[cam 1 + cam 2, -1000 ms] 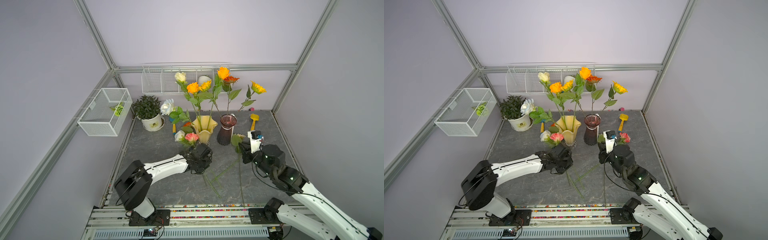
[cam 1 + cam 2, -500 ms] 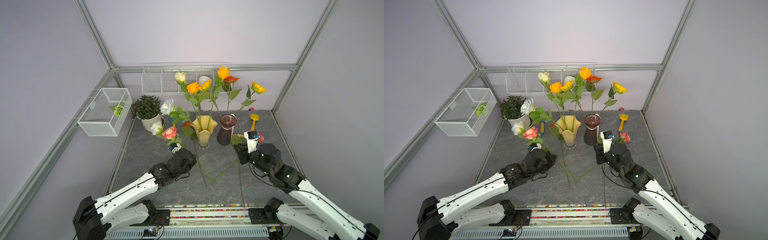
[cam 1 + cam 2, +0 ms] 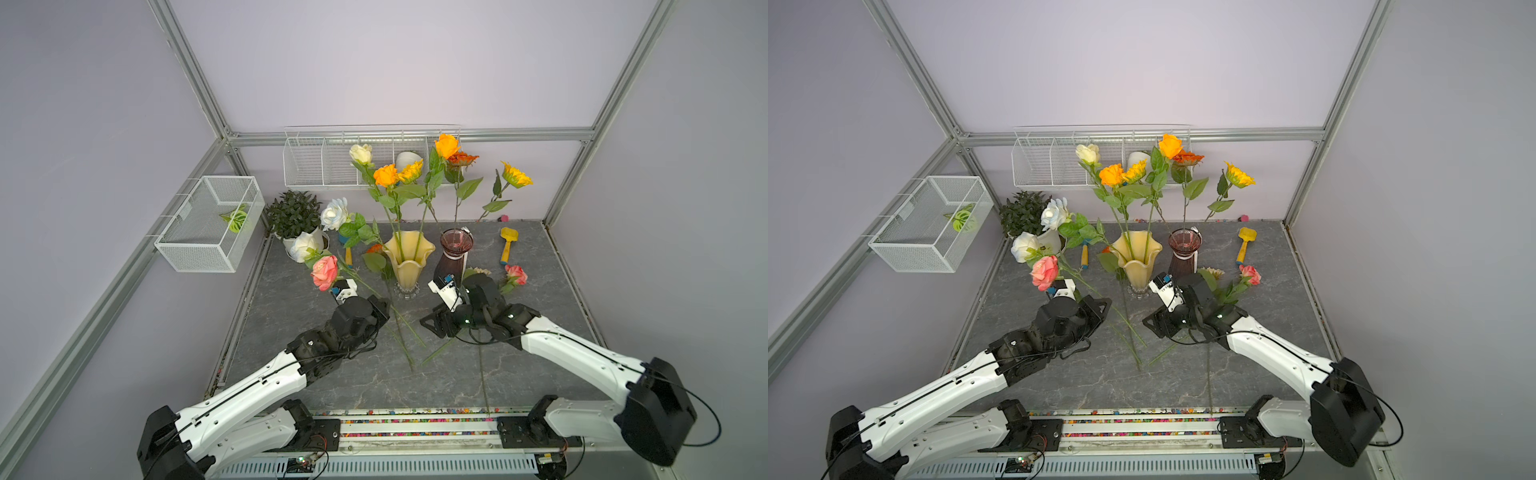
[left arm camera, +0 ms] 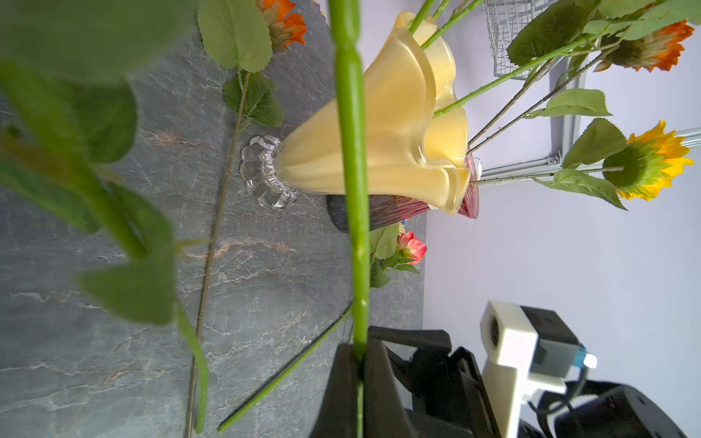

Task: Arrange the flowers in different vases according to their variety
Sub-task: Pick up the flower at the center of the board, then insert the flower into the vase.

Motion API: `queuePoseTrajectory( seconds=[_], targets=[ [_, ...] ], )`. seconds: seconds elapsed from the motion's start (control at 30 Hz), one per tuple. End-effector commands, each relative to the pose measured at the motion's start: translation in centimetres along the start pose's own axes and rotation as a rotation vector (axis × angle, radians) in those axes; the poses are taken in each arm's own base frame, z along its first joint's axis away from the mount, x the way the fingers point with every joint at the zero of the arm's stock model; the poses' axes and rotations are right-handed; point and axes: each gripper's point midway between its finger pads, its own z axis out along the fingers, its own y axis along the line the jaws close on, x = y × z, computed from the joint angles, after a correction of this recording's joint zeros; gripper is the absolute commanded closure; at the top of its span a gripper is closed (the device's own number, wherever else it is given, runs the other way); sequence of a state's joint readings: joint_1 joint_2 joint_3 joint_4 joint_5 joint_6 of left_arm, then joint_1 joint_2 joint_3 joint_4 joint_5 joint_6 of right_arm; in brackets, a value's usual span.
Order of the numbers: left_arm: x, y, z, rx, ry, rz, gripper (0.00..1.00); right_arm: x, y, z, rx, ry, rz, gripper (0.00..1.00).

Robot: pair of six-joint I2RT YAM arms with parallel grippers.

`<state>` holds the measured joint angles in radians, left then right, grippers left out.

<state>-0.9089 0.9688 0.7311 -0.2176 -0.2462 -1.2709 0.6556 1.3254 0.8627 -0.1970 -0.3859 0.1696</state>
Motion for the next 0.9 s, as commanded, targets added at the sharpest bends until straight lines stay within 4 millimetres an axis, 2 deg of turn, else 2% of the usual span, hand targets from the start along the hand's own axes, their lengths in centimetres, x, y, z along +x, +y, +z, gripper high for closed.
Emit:
queuePoseTrajectory(
  seconds=[0.0,0.07,0.17,0.3,0.43,0.53,0.6,0.73,0.87],
  targets=[
    [0.1,-0.4,0.1,0.026,0.011,-0.013,1.0,-2.7,-0.4,1.0,-0.035,-0.039,-0.064,0.35],
    [0.2,-0.5,0.1,0.031,0.017,-0.017,1.0,-3.0,-0.3,2.2,-0.078,-0.012,-0.082,0.35],
    [0.5,-0.9,0.3,0.053,0.031,-0.023,1.0,-3.2,1.1,4.2,-0.212,0.033,-0.088,0.35],
    [0.7,-1.6,0.4,0.079,0.042,-0.019,1.0,-2.5,2.0,6.3,-0.276,0.104,-0.102,0.35],
    [-0.2,-3.0,-0.3,0.09,0.019,0.051,1.0,-2.9,1.6,6.3,-0.245,0.067,-0.087,0.35],
    [-1.6,-4.8,-1.3,0.084,-0.02,0.142,1.0,-3.4,0.1,4.9,-0.14,0.025,-0.059,0.35],
    [-2.7,-6.3,-2.0,0.09,-0.056,0.225,1.0,-3.6,-1.8,3.3,-0.04,-0.011,-0.002,0.34],
    [-4.3,-9.7,-3.2,0.124,-0.109,0.36,1.0,-2.7,-5.6,-1.2,0.194,-0.071,0.112,0.34],
    [-4.9,-12.5,-3.7,0.169,-0.125,0.467,1.0,-1.2,-6.9,-6.2,0.378,-0.113,0.154,0.33]
  ],
)
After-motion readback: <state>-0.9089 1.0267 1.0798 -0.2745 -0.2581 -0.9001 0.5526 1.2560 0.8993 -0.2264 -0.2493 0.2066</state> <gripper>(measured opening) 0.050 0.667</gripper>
